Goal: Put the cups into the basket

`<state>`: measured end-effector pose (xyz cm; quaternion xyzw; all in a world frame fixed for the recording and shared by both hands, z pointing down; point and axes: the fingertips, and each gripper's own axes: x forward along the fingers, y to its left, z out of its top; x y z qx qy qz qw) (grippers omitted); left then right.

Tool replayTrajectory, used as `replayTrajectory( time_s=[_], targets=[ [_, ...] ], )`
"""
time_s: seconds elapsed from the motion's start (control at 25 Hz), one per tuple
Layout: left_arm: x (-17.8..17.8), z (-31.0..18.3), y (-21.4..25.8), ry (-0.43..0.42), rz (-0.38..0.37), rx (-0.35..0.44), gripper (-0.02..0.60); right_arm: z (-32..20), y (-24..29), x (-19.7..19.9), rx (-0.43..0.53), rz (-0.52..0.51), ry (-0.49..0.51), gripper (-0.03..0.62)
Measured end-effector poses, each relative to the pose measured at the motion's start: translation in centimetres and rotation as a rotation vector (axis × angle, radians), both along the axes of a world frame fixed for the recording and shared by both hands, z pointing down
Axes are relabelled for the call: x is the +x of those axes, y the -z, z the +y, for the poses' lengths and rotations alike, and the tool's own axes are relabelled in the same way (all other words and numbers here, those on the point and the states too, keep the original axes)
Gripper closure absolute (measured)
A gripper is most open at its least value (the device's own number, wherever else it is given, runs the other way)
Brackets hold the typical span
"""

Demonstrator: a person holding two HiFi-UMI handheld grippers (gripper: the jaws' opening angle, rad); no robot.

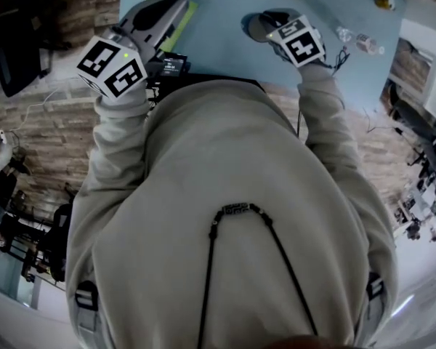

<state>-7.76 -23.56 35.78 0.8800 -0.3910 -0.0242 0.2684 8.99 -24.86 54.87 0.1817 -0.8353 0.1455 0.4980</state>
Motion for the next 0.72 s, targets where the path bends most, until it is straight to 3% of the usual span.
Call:
replayTrajectory(
  time_s=[0.24, 0.44, 0.72],
  targets=[
    [1.7, 0.6, 3.9, -0.027, -0.019, 0.076, 0.584, 0.0, 4.5, 2.0, 0.038, -0.068, -0.022, 0.548],
    [2.6, 1.2, 6.5, -0.054, -0.033, 0.121, 0.584, -0.1, 8.7, 1.3, 0.076, -0.164, -0.043, 0.547],
    [3.8, 1.4, 8.9, -0.089, 0.009, 0.148, 0.584, -0.3, 13.0, -0.1, 0.129, -0.238, -0.024, 0.548]
  ],
)
